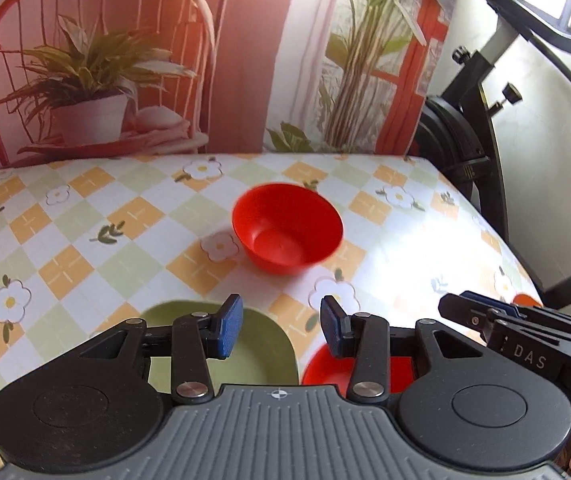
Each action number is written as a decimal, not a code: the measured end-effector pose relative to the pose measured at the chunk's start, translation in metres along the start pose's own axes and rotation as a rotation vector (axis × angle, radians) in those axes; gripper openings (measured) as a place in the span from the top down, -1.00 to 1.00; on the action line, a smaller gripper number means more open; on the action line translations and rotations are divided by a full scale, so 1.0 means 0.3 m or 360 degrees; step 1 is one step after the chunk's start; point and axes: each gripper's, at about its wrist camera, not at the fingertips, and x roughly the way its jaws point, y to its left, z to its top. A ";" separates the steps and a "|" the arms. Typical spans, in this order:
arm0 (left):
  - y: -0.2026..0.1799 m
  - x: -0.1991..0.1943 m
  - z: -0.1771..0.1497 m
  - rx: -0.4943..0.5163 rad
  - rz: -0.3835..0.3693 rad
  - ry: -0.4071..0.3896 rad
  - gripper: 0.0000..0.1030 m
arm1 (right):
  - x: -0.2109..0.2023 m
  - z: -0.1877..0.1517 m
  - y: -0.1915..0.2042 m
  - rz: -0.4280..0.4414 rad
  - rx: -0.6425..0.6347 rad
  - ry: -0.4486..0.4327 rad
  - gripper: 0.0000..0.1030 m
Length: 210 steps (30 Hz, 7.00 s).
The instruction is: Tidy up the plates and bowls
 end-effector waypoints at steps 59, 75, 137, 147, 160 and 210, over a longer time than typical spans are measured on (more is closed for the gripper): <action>0.030 0.102 0.124 0.0037 -0.0215 -0.0030 0.78 | 0.144 0.128 0.029 0.0040 0.0018 0.0013 0.83; -0.008 -0.004 -0.079 0.0100 -0.0330 0.0057 0.76 | -0.040 -0.058 0.012 -0.0037 0.0043 0.0060 0.83; -0.374 0.071 -0.065 0.0402 -0.0295 -0.0100 0.36 | -0.245 -0.020 -0.512 -0.0418 0.0186 -0.0486 0.66; -0.617 0.227 -0.152 0.0549 -0.0558 0.0088 0.36 | -0.242 -0.189 -0.768 -0.0769 0.0501 -0.0405 0.66; -0.660 0.395 -0.250 0.0520 -0.0595 0.0282 0.33 | -0.211 -0.323 -0.848 -0.0797 0.0667 -0.0271 0.66; -0.107 -0.029 -0.022 0.0124 -0.0390 -0.0137 0.65 | -0.153 0.020 -0.168 -0.0208 0.0348 -0.0266 0.87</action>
